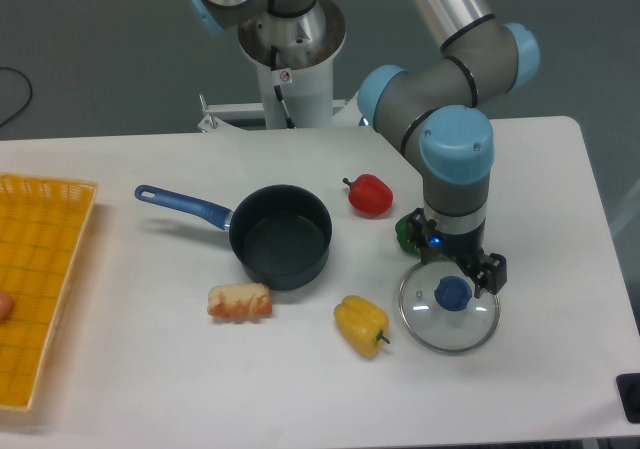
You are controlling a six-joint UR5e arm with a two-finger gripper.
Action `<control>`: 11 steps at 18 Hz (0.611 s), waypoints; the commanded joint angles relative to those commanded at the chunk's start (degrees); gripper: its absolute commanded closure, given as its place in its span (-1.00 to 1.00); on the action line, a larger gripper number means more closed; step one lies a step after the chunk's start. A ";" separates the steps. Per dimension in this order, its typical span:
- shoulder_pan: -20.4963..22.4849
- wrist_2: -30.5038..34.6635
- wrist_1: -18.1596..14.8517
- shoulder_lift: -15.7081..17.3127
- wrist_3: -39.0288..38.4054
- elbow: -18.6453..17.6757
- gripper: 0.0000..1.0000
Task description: Pick up the yellow pepper
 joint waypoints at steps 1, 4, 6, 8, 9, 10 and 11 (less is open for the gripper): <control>-0.09 0.09 0.09 0.00 0.00 -0.09 -1.00; 0.17 -0.35 0.00 0.17 -0.09 0.00 -1.00; -0.17 -0.26 0.17 -0.09 -0.70 -0.17 -1.00; -0.18 -0.35 0.44 0.00 -1.84 -0.70 -1.00; 0.00 -0.61 0.61 0.09 -3.32 -1.40 -1.00; 0.17 -0.79 0.70 0.17 -4.04 -1.75 -1.00; 0.26 -0.79 0.62 0.26 -4.22 -1.84 -1.00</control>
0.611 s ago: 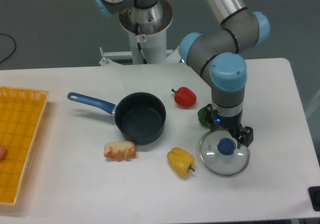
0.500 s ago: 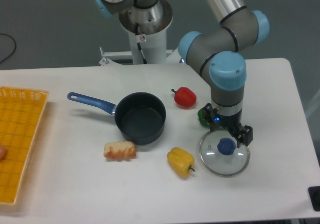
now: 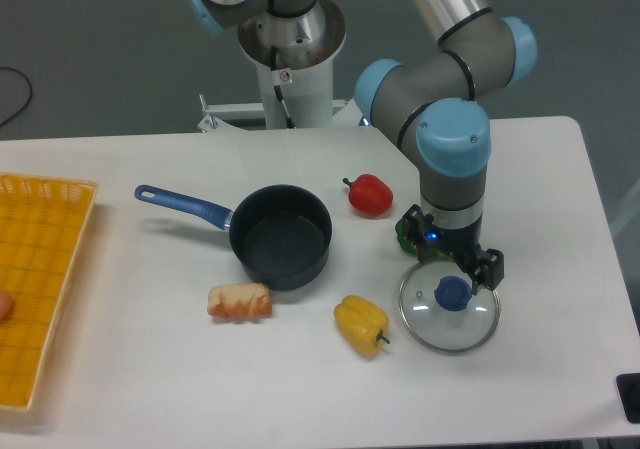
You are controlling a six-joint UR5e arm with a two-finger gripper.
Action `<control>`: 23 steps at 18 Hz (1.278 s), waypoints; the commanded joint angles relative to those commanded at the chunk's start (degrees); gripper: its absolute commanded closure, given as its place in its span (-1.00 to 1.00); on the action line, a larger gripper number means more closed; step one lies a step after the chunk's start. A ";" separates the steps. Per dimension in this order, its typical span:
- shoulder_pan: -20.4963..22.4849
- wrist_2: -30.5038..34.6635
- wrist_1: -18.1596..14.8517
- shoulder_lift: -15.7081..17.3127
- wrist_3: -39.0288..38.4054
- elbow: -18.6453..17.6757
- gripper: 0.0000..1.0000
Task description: Pick up the yellow pepper
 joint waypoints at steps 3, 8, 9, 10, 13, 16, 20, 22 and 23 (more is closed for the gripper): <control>-0.26 -0.17 0.00 0.26 -3.58 -0.09 -1.00; -0.44 -3.34 0.35 -0.26 -9.67 0.17 -1.00; -0.44 -3.25 1.05 -0.35 -9.76 0.00 -1.00; -0.44 -3.16 1.75 -0.35 -9.84 -0.17 -1.00; -0.44 -2.72 1.67 -0.44 -23.66 -0.18 -1.00; -0.70 -1.15 1.93 -0.44 -32.68 -2.80 -1.00; -2.80 -0.79 2.11 -0.61 -47.76 -4.22 -1.00; -4.04 1.31 2.02 -1.31 -54.38 -3.96 -1.00; -4.65 2.45 2.02 -1.49 -57.19 -3.35 -1.00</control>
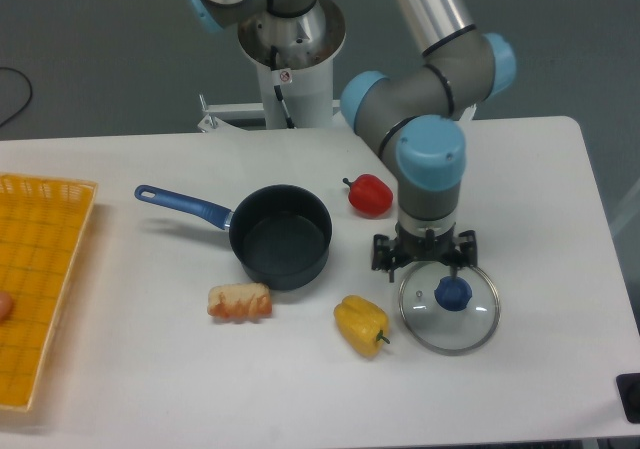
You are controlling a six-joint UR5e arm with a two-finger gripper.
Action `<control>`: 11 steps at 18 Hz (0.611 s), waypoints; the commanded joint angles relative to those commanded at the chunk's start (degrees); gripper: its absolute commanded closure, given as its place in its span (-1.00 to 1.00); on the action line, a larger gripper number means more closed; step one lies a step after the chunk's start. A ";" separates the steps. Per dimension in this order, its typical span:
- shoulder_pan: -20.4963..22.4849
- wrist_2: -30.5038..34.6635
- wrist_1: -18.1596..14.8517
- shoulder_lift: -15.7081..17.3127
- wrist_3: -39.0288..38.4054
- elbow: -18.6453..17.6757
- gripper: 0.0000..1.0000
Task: Pick up the yellow pepper
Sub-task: 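Move the gripper over the yellow pepper and lower it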
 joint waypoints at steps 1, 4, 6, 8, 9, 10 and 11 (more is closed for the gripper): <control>-0.35 0.45 0.00 -0.18 -2.99 0.53 -1.00; -0.71 0.28 0.17 -1.14 -11.42 1.32 -1.00; -1.32 0.45 0.09 -2.28 -18.46 4.30 -1.00; -1.68 0.28 0.09 -2.55 -23.74 5.02 -1.00; -2.02 0.28 0.26 -3.16 -25.67 5.19 -1.00; -2.81 0.54 0.87 -4.21 -26.74 5.28 -1.00; -3.69 0.71 1.66 -5.26 -27.18 5.89 -1.00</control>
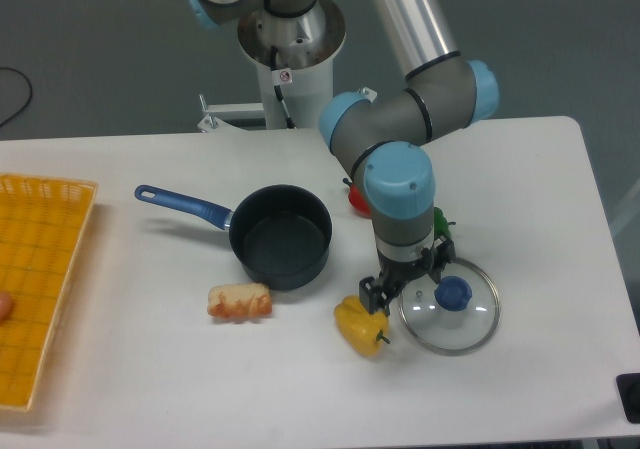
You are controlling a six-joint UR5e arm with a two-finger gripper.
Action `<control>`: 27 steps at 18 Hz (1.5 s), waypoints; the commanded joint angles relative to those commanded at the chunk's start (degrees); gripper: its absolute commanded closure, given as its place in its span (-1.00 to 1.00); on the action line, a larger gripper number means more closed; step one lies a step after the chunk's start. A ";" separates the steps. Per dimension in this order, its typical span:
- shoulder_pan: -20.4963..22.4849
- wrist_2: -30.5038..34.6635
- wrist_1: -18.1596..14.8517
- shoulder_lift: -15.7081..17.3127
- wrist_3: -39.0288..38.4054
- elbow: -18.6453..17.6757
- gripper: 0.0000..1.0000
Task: Pick up the yellow pepper
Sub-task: 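Move the gripper over the yellow pepper and lower it, then close the gripper around the yellow pepper's stem end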
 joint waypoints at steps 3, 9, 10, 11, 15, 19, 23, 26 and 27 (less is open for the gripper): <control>-1.41 1.76 0.10 -1.33 -1.67 0.97 -1.00; -2.03 1.50 0.18 -3.70 -1.67 0.44 -1.00; -2.12 1.50 0.18 -3.79 -1.76 0.45 -1.00; -2.21 1.50 0.18 -3.88 -1.76 0.27 -1.00; -2.47 1.41 0.18 -3.79 -1.94 0.01 -1.00; -2.65 1.32 0.18 -3.88 -2.20 0.01 -0.95; -3.17 0.88 0.18 -4.40 -2.55 -0.17 -0.88; -3.52 0.79 0.27 -4.67 -2.82 -0.17 -0.80; -3.61 0.79 0.27 -4.76 -3.17 -0.34 -0.74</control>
